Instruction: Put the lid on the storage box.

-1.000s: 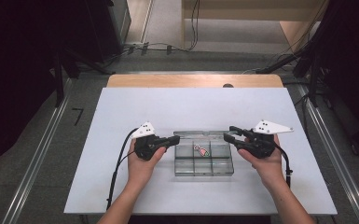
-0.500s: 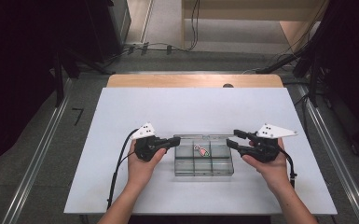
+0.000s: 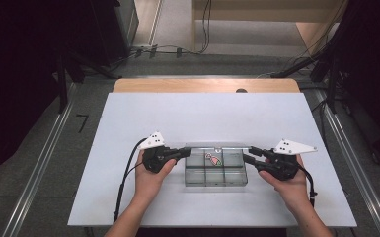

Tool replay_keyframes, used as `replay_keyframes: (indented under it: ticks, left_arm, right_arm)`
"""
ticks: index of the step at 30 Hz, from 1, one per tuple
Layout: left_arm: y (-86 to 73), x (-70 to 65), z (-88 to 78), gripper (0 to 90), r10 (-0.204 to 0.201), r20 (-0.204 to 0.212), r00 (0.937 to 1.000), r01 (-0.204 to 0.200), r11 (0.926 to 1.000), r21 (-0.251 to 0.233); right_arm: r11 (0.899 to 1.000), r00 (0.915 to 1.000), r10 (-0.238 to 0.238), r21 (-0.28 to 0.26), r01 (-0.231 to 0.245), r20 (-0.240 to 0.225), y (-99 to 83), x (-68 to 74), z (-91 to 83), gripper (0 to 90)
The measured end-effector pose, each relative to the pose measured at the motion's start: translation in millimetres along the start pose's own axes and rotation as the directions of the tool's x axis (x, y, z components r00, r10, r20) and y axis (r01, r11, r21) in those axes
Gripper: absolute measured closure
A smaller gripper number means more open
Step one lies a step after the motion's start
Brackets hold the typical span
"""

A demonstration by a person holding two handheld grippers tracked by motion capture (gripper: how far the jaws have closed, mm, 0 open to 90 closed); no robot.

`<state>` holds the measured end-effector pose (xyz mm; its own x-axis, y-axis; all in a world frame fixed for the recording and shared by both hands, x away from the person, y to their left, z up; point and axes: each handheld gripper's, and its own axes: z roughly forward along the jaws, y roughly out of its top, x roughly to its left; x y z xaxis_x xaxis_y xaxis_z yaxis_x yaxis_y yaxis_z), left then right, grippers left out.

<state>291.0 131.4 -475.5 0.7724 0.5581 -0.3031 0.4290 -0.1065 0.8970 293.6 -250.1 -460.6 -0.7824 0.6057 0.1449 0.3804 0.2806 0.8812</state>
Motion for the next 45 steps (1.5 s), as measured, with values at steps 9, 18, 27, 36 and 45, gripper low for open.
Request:
replay_keyframes:
  ticks: [9, 18, 27, 36, 45]
  left_arm:
    - [-3.9, -2.2, -0.9, 89.0, -0.003, 0.007, 1.0000, 0.003, 1.0000, -0.005]
    - [-9.3, -6.7, -3.1, 89.0, 0.001, 0.003, 1.0000, -0.001, 1.0000, -0.005]
    - [-15.5, -10.3, -3.9, 89.0, 0.012, -0.001, 0.9999, -0.012, 0.9999, -0.001]
    - [-22.6, -13.1, -4.4, 88.9, 0.010, -0.003, 0.9999, -0.010, 0.9999, 0.009]
    - [-30.6, -14.4, -5.8, 88.6, 0.001, -0.007, 1.0000, -0.001, 0.9999, 0.016]
  right_arm:
    - [1.000, 0.9999, 0.005, 0.013, -0.004, -0.015, -8.2, 4.9, 4.3, 74.6]
    - [1.000, 0.9996, -0.003, 0.012, 0.004, -0.028, -10.6, 9.2, 6.3, 84.0]
    - [1.000, 0.9991, -0.022, 0.007, 0.022, -0.036, -12.8, 15.7, 5.5, 83.0]
    - [0.999, 0.9988, -0.032, 0.002, 0.032, -0.037, -17.0, 18.5, 3.2, 83.1]
    - [0.999, 0.9983, -0.031, 0.010, 0.031, -0.050, -24.6, 21.3, 2.3, 84.0]
